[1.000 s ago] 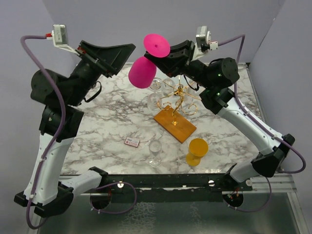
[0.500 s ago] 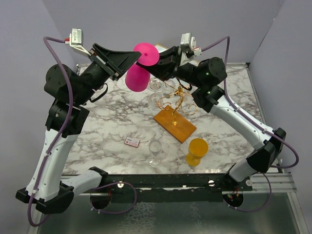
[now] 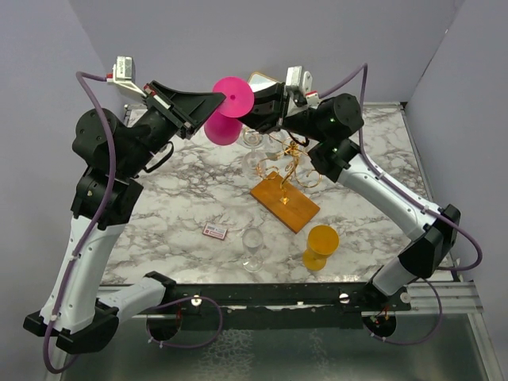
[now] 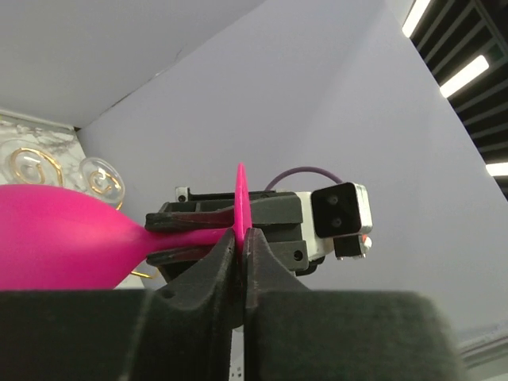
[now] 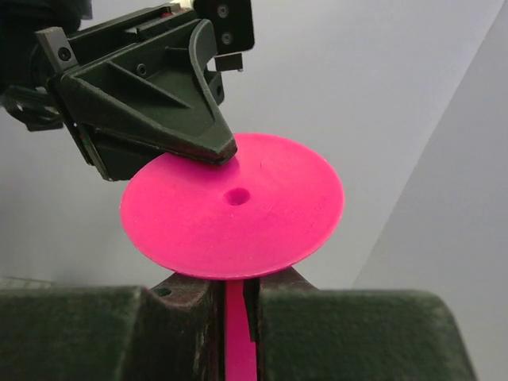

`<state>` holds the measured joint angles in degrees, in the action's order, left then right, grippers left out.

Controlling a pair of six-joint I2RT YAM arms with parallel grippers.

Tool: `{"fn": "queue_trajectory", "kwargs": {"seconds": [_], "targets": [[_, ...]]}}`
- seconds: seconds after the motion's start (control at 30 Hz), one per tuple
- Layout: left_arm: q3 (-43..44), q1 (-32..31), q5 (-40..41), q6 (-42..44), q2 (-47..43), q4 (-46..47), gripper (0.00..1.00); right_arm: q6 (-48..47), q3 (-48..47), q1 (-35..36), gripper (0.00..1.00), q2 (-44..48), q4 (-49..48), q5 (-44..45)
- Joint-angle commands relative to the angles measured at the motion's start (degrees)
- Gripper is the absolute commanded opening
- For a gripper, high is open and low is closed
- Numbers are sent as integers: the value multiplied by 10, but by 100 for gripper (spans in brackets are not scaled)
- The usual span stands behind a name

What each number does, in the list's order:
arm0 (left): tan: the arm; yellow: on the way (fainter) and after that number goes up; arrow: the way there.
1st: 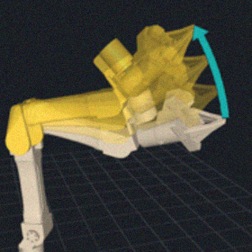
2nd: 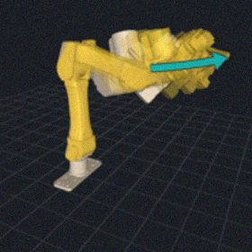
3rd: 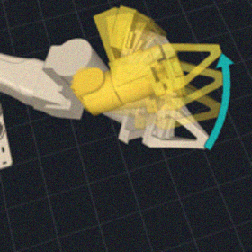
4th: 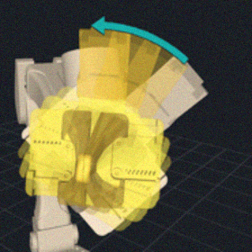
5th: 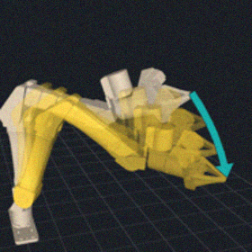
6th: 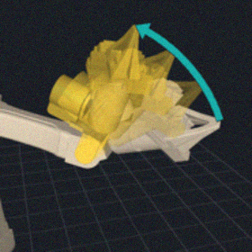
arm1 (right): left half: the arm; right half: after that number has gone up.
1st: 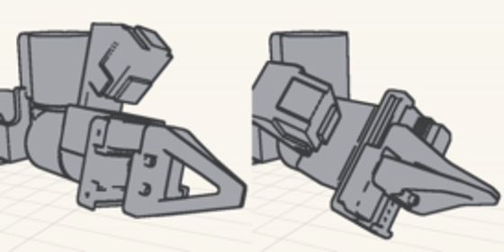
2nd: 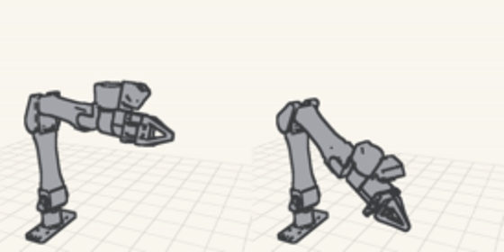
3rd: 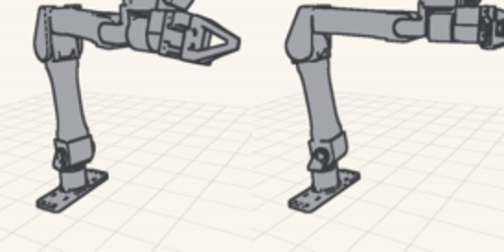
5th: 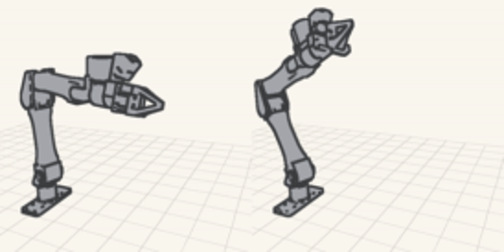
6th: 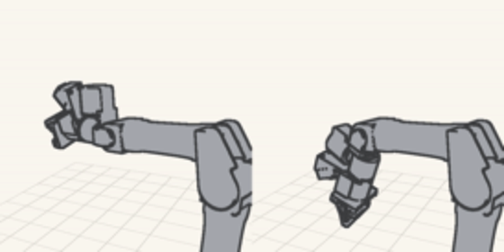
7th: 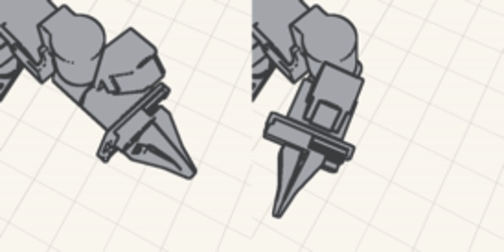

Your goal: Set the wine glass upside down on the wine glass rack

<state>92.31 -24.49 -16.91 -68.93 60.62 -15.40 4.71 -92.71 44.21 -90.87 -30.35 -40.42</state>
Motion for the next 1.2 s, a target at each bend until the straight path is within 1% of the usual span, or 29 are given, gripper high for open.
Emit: {"fn": "queue_trajectory", "kwargs": {"seconds": [0.0,0.07,0.17,0.27,0.33,0.37,0.4,0.57,0.63,0.73,0.8,0.9,0.97,1.07,1.17], "targets": [[-14,-2,26,-15,-8,-16,0,-36,5,9,4,-11,-19,-40],[-14,-2,39,-6,-11,-16,0,-18,9,9,12,-9,-27,-35],[-7,-2,70,18,-16,-16,0,16,25,9,30,-2,-49,-24],[6,-2,105,43,-23,-19,0,42,44,9,44,11,-61,-16],[11,-2,134,57,-31,-24,0,43,57,9,61,23,-47,-10],[9,-2,148,62,-36,-26,0,36,73,9,68,33,-39,-2],[9,-1,161,66,-44,-32,0,27,91,8,71,45,-34,9],[-7,-2,215,83,-88,-86,0,-3,162,9,73,118,3,43],[-18,-2,220,86,-103,-106,0,-5,177,8,72,144,22,59],[-35,-2,199,93,-114,-141,0,3,204,9,72,184,39,106],[-50,-2,172,96,-120,-163,0,7,224,9,70,209,47,147],[-58,-2,123,101,-123,-220,0,10,240,9,67,247,64,209],[-70,-1,76,106,-125,-241,0,11,249,9,66,269,70,248],[-93,-2,-4,102,-122,-247,0,14,262,9,64,296,71,293],[-112,-2,-91,105,-114,-247,0,16,266,8,63,309,73,319]]}}
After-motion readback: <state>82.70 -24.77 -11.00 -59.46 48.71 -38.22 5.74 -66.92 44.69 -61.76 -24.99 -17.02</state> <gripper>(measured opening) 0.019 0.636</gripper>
